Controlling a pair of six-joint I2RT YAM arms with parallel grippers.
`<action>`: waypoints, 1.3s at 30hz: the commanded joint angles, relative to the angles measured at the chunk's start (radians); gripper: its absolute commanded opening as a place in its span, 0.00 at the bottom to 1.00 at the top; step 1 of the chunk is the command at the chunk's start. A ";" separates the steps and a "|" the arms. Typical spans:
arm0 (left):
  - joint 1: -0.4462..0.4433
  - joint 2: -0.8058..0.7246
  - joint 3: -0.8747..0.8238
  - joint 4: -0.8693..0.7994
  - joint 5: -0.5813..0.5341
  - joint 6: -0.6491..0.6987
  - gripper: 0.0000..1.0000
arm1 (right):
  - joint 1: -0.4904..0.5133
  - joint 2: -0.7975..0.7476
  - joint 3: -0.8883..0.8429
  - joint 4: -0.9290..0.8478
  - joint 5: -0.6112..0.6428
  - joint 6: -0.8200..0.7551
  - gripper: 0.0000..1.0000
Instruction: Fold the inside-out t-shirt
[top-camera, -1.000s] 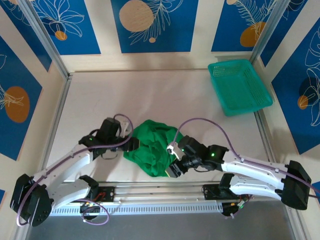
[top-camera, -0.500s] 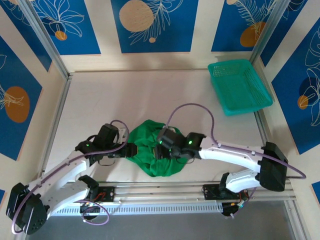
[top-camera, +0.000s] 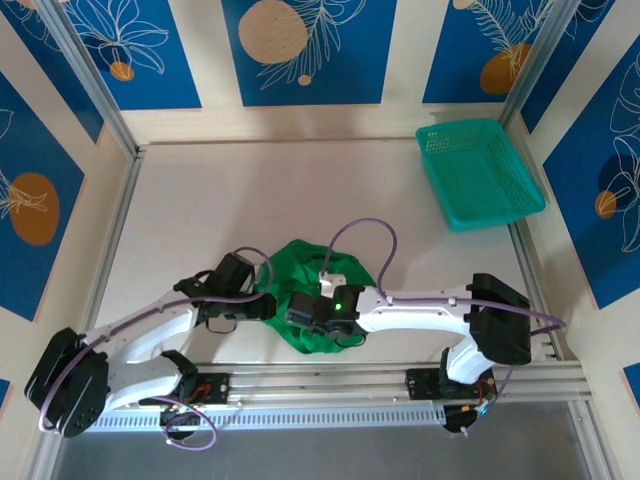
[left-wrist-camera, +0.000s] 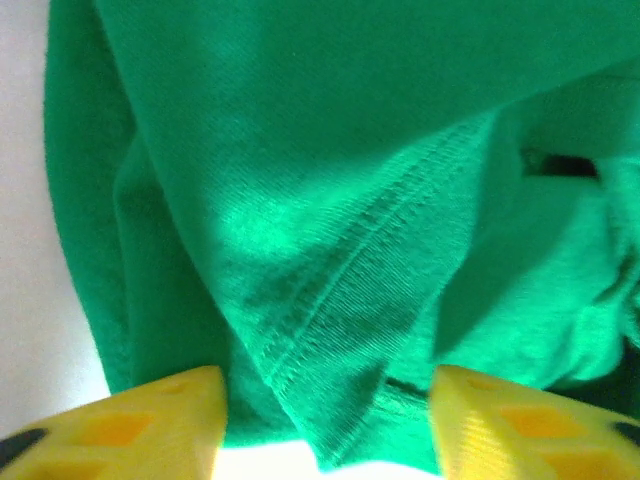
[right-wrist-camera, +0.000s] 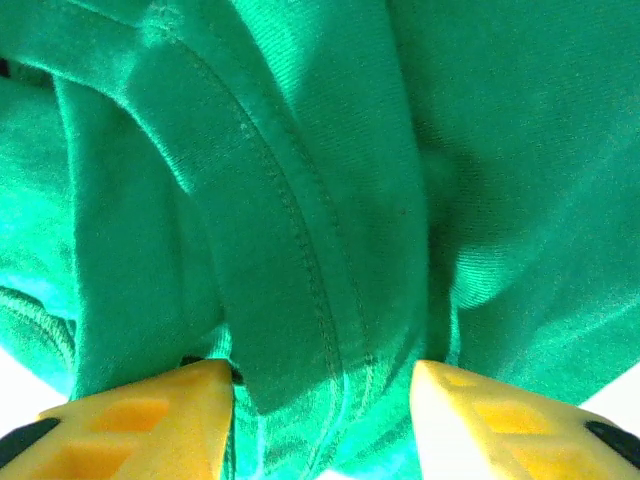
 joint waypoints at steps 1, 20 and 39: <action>-0.019 0.047 0.017 0.010 -0.033 0.014 0.36 | -0.005 0.026 0.027 -0.039 0.052 0.065 0.41; -0.126 -0.070 0.337 -0.341 -0.110 0.026 0.00 | 0.041 -0.069 0.176 -0.261 0.188 0.077 0.03; -0.126 0.010 0.585 -0.412 -0.316 0.209 0.34 | -0.374 -0.464 0.279 0.198 -0.243 -0.549 0.00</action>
